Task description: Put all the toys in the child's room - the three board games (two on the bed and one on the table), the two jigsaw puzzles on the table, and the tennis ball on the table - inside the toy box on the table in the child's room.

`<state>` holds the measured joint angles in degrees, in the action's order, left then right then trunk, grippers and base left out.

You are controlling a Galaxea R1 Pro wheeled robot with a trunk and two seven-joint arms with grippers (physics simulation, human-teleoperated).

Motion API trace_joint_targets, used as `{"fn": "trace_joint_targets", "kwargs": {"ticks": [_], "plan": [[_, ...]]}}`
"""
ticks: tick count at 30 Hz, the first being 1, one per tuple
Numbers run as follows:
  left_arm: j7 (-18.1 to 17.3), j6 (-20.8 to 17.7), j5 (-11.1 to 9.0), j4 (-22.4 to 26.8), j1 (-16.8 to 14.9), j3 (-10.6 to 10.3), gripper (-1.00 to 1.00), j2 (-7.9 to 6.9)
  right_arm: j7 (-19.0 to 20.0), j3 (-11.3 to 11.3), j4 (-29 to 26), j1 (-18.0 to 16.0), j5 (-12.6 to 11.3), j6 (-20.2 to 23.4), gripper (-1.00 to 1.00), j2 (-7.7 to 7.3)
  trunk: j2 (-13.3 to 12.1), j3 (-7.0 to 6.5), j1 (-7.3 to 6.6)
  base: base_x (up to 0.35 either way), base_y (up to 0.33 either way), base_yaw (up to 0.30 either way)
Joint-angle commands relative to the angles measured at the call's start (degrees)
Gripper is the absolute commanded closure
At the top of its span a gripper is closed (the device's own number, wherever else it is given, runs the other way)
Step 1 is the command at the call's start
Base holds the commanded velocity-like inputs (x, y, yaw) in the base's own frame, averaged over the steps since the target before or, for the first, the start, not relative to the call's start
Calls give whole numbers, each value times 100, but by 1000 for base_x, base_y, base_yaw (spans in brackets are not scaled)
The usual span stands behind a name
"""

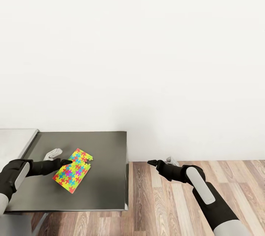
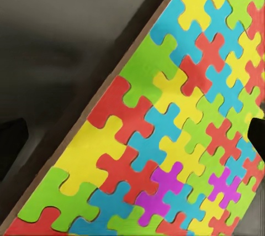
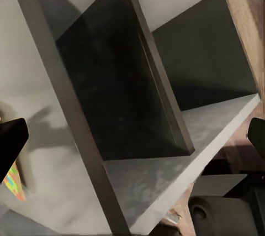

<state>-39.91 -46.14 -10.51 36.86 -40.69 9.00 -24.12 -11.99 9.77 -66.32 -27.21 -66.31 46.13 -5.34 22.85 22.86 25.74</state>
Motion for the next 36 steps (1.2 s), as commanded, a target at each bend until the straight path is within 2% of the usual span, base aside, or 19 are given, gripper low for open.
{"fn": "trace_joint_targets", "kwargs": {"ticks": [1, 17, 36], "plan": [[-16, -62, -12, -21, 6, 6, -100, 110, -56, 12, 0, -4, -58, 1, -100, -4, 7, 10, 5, 0, -151, 0], [-16, -62, -12, -14, 6, 11, -100, 98, -57, 8, 30, -4, -60, 1, -100, -4, 7, 10, 5, 0, -87, 0], [-19, -62, -12, -12, 6, 13, -100, 90, -57, 8, 31, -4, -58, 1, -100, 20, 7, 10, 5, 0, -172, 0]]}}
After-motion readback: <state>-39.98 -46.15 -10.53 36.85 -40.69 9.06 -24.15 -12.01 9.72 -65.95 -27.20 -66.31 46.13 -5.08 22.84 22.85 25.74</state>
